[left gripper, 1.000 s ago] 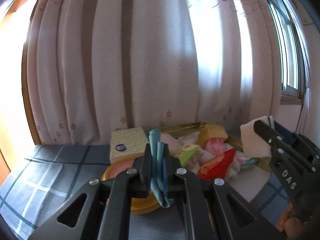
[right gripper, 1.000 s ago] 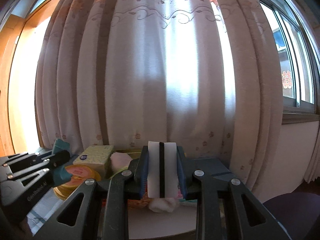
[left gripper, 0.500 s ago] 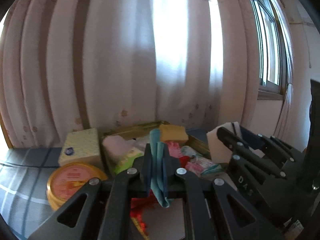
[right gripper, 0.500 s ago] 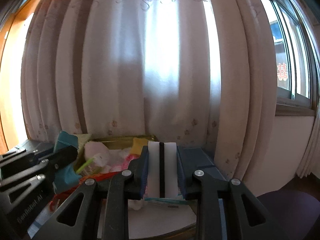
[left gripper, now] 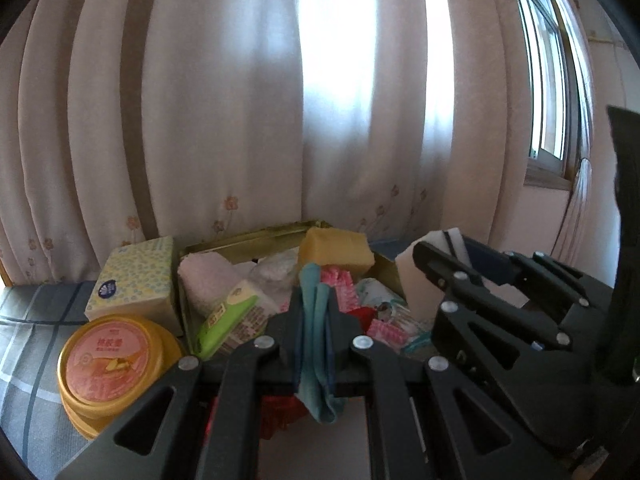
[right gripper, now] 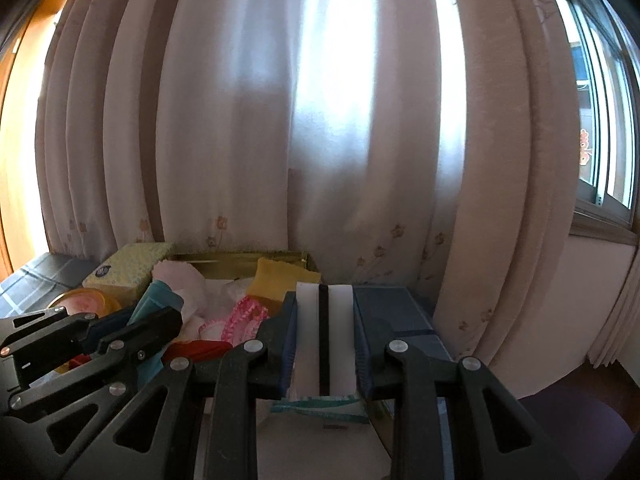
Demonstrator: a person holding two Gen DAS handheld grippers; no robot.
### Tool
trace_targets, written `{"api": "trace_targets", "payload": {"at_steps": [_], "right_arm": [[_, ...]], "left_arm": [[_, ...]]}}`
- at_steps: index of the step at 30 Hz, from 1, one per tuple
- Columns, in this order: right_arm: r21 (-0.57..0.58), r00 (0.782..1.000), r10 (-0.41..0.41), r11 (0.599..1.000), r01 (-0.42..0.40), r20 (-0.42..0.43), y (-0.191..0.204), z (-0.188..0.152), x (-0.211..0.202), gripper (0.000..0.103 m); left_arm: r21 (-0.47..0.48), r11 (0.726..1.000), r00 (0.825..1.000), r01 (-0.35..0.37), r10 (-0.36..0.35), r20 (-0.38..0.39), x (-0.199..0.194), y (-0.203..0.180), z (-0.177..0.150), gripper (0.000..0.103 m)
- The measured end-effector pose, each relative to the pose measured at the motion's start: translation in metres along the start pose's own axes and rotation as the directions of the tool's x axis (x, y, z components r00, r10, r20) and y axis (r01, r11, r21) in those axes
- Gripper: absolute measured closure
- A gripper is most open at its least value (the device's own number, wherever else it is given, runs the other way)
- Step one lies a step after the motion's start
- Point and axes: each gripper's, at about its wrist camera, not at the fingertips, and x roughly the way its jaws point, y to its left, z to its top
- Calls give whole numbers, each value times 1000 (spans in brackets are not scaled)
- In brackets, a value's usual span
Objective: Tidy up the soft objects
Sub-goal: 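Carry the teal cloth and white sponge over the gold tray, then open both tools to drop the cloth and sponge into the tray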
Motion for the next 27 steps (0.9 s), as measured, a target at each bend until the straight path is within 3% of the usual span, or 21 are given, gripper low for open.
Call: {"api": "trace_targets", "payload": {"at_steps": [9,21,23,27], "right_arm": [[-38,992,68,997,-72,-108,4,1,30,75],[-133,975,141,977,-165,-172,19,-4,51,73],[-170,973,143,970,-174,-181,25,-6,52,72],[-212,981,118,966,-149,-153,31,-9,49,65]], "left_arm": [[-33,999,995,-29,25,-100,21,7,0,97],[-43,990,983,-137,130,-132,22,15,-2,94],[-60,982,975,-181,172,-139,22,20,-3,74],[-111,963,960,-247,227,-162,20,33,-8,51]]}}
